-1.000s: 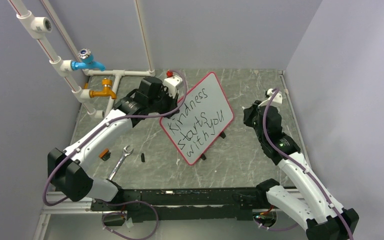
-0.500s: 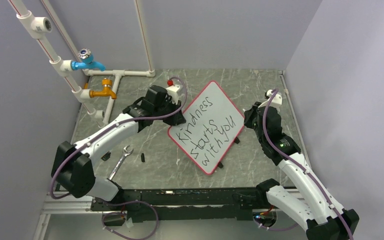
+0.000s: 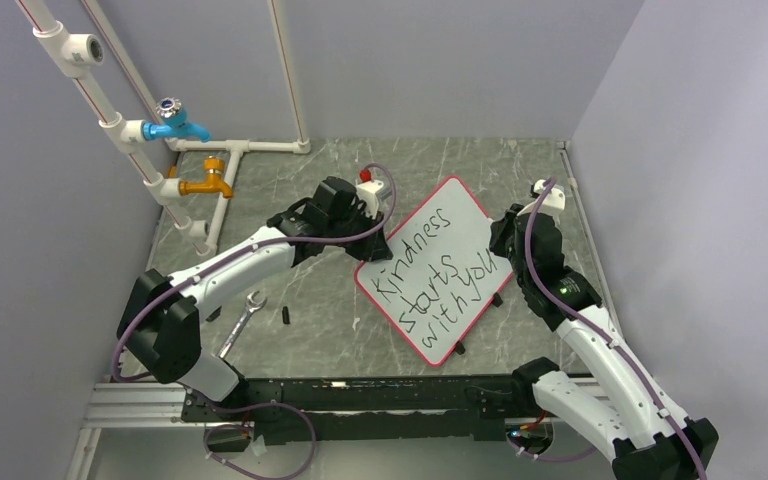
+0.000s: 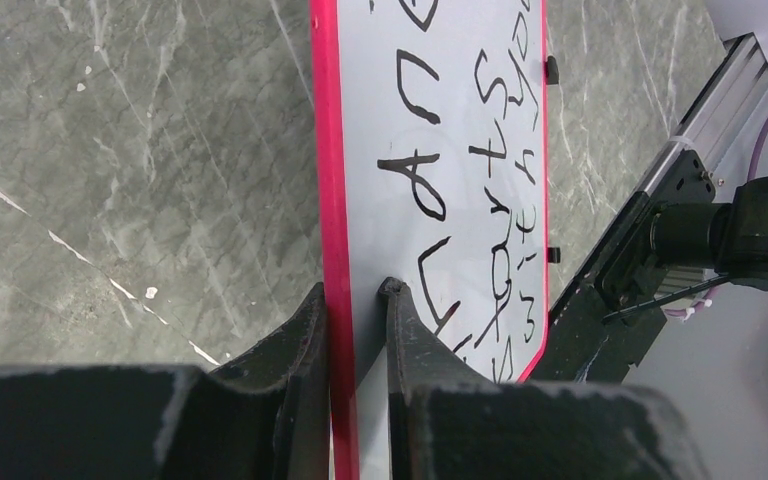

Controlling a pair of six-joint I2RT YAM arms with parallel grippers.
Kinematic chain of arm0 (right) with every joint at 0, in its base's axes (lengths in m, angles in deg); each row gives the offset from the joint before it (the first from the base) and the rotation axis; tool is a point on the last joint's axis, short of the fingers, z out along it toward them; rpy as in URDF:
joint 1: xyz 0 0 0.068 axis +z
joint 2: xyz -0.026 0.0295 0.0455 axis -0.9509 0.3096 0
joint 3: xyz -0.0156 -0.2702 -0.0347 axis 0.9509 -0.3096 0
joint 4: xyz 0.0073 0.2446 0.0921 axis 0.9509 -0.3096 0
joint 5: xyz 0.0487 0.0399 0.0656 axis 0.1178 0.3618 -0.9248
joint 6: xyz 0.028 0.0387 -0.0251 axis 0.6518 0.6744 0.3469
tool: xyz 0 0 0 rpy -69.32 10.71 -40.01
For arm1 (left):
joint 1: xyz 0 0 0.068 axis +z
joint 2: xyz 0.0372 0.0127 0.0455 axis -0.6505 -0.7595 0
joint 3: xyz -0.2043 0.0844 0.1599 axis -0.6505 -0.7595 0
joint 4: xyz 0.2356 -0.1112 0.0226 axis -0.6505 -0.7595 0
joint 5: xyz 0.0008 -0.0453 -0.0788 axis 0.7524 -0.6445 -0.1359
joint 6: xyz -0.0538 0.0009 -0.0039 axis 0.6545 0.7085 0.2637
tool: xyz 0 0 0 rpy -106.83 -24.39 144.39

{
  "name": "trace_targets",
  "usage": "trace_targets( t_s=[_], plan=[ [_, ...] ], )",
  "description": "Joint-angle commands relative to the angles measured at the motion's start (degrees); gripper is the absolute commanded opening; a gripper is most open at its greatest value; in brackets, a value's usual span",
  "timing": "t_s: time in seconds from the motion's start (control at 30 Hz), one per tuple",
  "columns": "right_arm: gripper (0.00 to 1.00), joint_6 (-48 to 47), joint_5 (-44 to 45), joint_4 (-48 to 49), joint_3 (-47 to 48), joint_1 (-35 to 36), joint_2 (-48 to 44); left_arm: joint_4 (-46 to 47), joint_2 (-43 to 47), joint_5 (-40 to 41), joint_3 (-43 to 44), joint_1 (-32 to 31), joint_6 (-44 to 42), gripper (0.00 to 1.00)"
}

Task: Write a sentence on the whiteboard
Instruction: Place the whiteboard at the center of the board.

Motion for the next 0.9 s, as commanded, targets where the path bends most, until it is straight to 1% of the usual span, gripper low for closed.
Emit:
trace_targets(
  t_s=[0.0, 0.07, 0.3, 0.43, 0.57, 0.73, 0.87],
  plan=[
    [0.00, -0.78, 1.22, 1.06, 0.85, -0.21, -0.42, -15.90, -2.91, 4.41, -0.76, -2.61, -9.16, 0.12],
    [0.00, -0.85, 1.36, 1.11, 0.66, -0.09, -0.28, -17.20, -3.02, 5.94, 0.20, -2.92, -9.37, 0.15],
    [0.00, -0.86, 1.44, 1.23, 0.54, -0.15, 0.17, -18.13, -2.80, 7.49, 1.66, -3.11, -9.87, 0.26],
    [0.00, -0.78, 1.35, 1.40, 0.45, -0.14, 0.29, -18.09, -3.06, 7.72, 2.22, -3.15, -10.18, 0.28],
    [0.00, -0.69, 1.33, 1.48, 0.14, -0.13, 0.71, -17.61, -2.45, 7.75, 2.11, -3.17, -10.53, 0.33],
    [0.00, -0.69, 1.34, 1.66, 0.05, -0.11, 0.85, -17.62, -1.23, 7.97, 2.53, -3.17, -10.53, 0.38],
    [0.00, -0.69, 1.29, 1.83, 0.12, -0.15, 1.19, -18.37, -0.53, 8.32, 4.29, -3.23, -10.42, 0.40]
  ],
)
